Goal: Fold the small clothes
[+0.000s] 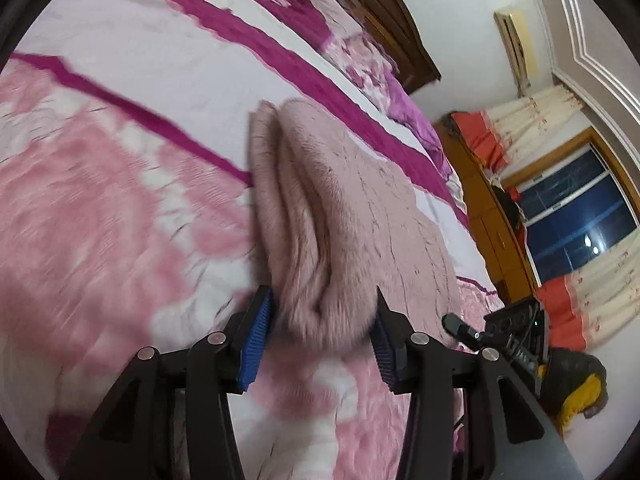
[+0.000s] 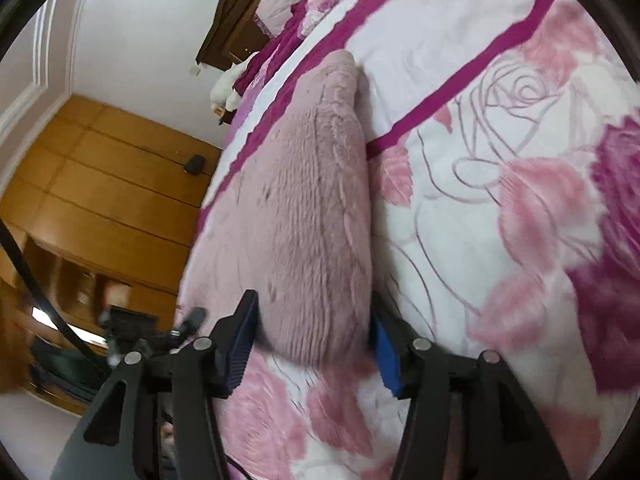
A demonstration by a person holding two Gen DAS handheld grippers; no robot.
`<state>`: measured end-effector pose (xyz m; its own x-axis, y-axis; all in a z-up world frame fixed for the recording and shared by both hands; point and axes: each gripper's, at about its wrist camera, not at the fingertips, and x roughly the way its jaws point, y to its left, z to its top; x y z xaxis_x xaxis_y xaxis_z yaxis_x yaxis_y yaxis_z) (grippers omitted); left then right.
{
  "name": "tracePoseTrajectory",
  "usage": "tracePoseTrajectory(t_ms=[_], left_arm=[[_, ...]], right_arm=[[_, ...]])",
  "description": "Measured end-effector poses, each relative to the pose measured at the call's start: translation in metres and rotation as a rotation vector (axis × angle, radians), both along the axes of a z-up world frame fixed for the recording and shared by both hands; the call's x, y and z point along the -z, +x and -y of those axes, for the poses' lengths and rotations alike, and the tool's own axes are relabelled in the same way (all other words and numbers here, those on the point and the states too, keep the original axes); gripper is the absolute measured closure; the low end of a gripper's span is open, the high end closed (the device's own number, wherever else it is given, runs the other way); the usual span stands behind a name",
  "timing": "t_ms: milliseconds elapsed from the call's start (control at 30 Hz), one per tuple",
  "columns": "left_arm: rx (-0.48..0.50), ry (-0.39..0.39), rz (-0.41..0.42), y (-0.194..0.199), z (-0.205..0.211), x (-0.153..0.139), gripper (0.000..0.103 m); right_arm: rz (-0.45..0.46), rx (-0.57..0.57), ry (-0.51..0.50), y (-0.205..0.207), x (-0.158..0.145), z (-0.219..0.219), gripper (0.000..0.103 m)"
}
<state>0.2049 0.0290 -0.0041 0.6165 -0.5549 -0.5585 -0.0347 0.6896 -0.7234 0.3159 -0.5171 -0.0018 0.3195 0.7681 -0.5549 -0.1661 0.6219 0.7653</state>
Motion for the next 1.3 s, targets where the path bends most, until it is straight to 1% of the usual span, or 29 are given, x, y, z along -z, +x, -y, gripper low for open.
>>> tracePoseTrajectory(t_ms=[100, 200, 233, 300, 333, 367, 400, 433, 467, 500, 567, 600, 633, 667, 700, 733, 767, 800, 867, 900, 933, 1000, 1067, 1133, 1200, 1233, 1267, 1300], left_arm=[[-0.018, 0.051, 0.046, -0.024, -0.003, -0.011, 0.082], [0.007, 0.182, 0.113, -0.049, 0.006, -0.025, 0.081], [0.015, 0.248, 0.147, -0.058, 0.011, -0.031, 0.082], [-0.026, 0.417, 0.221, -0.075, 0.021, -0.045, 0.081], [-0.073, 0.536, 0.280, -0.085, 0.029, -0.056, 0.075], [-0.100, 0.598, 0.332, -0.090, 0.034, -0.063, 0.071], [-0.119, 0.630, 0.380, -0.094, 0.036, -0.069, 0.067], [-0.131, 0.645, 0.419, -0.096, 0.038, -0.074, 0.065], [-0.145, 0.660, 0.458, -0.096, 0.040, -0.081, 0.064], [-0.157, 0.682, 0.479, -0.093, 0.042, -0.085, 0.062], [-0.165, 0.768, 0.534, -0.086, 0.051, -0.094, 0.057], [-0.160, 0.818, 0.566, -0.082, 0.056, -0.095, 0.051], [-0.157, 0.843, 0.578, -0.077, 0.059, -0.095, 0.047], [-0.135, 0.861, 0.569, -0.066, 0.062, -0.094, 0.046], [-0.098, 0.856, 0.543, -0.057, 0.064, -0.092, 0.045], [-0.068, 0.833, 0.522, -0.049, 0.065, -0.091, 0.045], [-0.042, 0.776, 0.500, -0.043, 0.064, -0.090, 0.045], [-0.053, 0.734, 0.496, -0.039, 0.062, -0.089, 0.045], [-0.082, 0.670, 0.504, -0.036, 0.059, -0.087, 0.044], [-0.086, 0.657, 0.501, -0.031, 0.058, -0.086, 0.038], [-0.085, 0.658, 0.494, -0.027, 0.059, -0.085, 0.029], [-0.063, 0.652, 0.470, -0.019, 0.061, -0.080, 0.019], [-0.037, 0.633, 0.442, -0.013, 0.060, -0.072, 0.019], [-0.041, 0.636, 0.418, -0.009, 0.058, -0.061, 0.019], [-0.062, 0.689, 0.379, -0.004, 0.060, -0.050, 0.019], [-0.064, 0.714, 0.357, -0.001, 0.061, -0.044, 0.019], [-0.063, 0.726, 0.347, 0.001, 0.061, -0.040, 0.019], [-0.064, 0.721, 0.347, 0.002, 0.060, -0.037, 0.019]], right_arm=[[0.020, 0.006, -0.020, -0.017, -0.005, 0.004, 0.048], [0.055, 0.015, -0.066, -0.036, -0.011, 0.007, 0.048], [0.077, 0.016, -0.095, -0.043, -0.015, 0.008, 0.048], [0.116, 0.019, -0.133, -0.052, -0.019, 0.010, 0.045], [0.152, 0.026, -0.169, -0.057, -0.023, 0.011, 0.043], [0.185, 0.032, -0.193, -0.060, -0.027, 0.009, 0.038], [0.224, 0.037, -0.218, -0.062, -0.031, 0.009, 0.033], [0.303, 0.052, -0.258, -0.067, -0.039, 0.004, 0.032], [0.358, 0.059, -0.281, -0.069, -0.045, 0.001, 0.030], [0.421, 0.057, -0.312, -0.072, -0.053, -0.004, 0.029], [0.513, 0.058, -0.356, -0.075, -0.066, -0.012, 0.029], [0.556, 0.063, -0.369, -0.076, -0.072, -0.015, 0.029], [0.600, 0.071, -0.385, -0.077, -0.078, -0.015, 0.028], [0.642, 0.076, -0.399, -0.076, -0.084, -0.017, 0.025], [0.669, 0.079, -0.407, -0.078, -0.088, -0.018, 0.020], [0.698, 0.076, -0.398, -0.079, -0.092, -0.018, 0.018], [0.725, 0.072, -0.376, -0.079, -0.097, -0.018, 0.015], [0.746, 0.071, -0.362, -0.080, -0.101, -0.016, 0.011], [0.812, 0.075, -0.369, -0.080, -0.110, -0.018, 0.007], [0.836, 0.080, -0.382, -0.081, -0.112, -0.020, 0.006], [0.873, 0.089, -0.408, -0.081, -0.113, -0.020, 0.005], [0.898, 0.098, -0.433, -0.081, -0.114, -0.024, 0.001], [0.889, 0.099, -0.450, -0.076, -0.108, -0.028, 0.001], [0.861, 0.076, -0.471, -0.065, -0.100, -0.036, 0.000], [0.842, 0.049, -0.503, -0.058, -0.090, -0.042, 0.000], [0.830, 0.032, -0.535, -0.054, -0.082, -0.047, 0.000], [0.821, 0.024, -0.546, -0.052, -0.076, -0.050, 0.000], [0.810, 0.011, -0.554, -0.051, -0.070, -0.053, 0.000]])
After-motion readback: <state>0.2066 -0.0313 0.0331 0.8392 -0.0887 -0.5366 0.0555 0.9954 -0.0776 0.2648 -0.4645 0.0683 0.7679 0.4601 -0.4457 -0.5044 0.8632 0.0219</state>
